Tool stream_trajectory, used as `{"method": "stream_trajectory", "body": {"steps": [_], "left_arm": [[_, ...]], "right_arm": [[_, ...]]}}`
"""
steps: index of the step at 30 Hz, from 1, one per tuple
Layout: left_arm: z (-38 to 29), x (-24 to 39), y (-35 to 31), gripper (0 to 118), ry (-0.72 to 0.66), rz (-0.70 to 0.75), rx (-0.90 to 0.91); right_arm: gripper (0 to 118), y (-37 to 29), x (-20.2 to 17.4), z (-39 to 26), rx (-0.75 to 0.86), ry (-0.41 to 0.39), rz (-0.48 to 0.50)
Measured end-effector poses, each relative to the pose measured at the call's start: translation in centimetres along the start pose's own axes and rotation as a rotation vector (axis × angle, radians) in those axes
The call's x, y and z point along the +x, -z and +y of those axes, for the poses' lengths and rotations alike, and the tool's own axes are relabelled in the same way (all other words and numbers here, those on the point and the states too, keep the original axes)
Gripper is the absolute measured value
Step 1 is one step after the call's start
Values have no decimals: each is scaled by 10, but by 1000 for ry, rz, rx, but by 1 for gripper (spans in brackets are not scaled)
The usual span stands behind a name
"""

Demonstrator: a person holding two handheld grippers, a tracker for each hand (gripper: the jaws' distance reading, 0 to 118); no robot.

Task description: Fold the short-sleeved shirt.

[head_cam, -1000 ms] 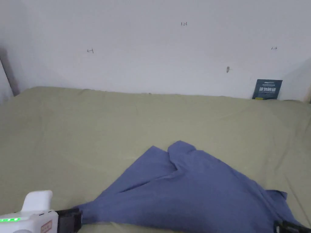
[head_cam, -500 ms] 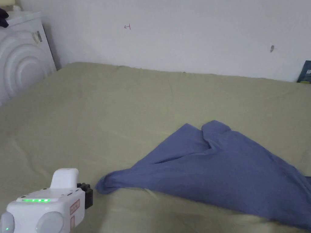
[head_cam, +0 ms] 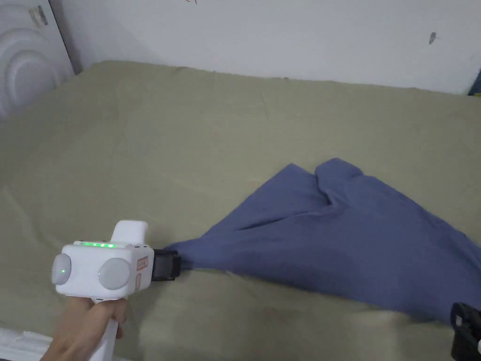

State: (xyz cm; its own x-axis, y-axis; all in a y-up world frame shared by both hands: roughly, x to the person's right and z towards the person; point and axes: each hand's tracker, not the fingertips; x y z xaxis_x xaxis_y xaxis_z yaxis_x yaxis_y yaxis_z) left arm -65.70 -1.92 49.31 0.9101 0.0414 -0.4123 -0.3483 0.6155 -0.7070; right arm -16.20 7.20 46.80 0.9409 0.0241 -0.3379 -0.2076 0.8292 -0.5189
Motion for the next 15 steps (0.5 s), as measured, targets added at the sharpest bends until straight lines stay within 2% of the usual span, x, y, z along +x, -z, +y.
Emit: {"method": "stream_trajectory", "body": {"steps": [3,5,6,7,8,9,10,11,15], "left_arm": [[10,6,-5,113,19,-11,-23],[9,-1,15,105,50,0,-40],[7,-2,17,93,56,-4,-42],[5,-2,14,74,58,-54,-35],[4,-1,10,60,48,-87,-33],[6,3,10,41,52,-70,-34],[7,6,7,8,61,-88,-19],[7,9,5,3,58,-101,-6],[11,25,-2,2,82,-63,14]], "right_arm": [[0,7,-8,-4,-24,-16,20],[1,11,-12,-6,-37,-25,32],[1,13,-13,-7,-42,-27,37],[0,15,-15,-8,-49,-33,45],[1,16,-15,-9,-54,-39,48],[1,17,-16,-10,-57,-44,50],[1,17,-17,-9,-64,-49,55],[1,18,-17,-8,-68,-51,59],[1,24,-15,-3,-80,-58,59]]}}
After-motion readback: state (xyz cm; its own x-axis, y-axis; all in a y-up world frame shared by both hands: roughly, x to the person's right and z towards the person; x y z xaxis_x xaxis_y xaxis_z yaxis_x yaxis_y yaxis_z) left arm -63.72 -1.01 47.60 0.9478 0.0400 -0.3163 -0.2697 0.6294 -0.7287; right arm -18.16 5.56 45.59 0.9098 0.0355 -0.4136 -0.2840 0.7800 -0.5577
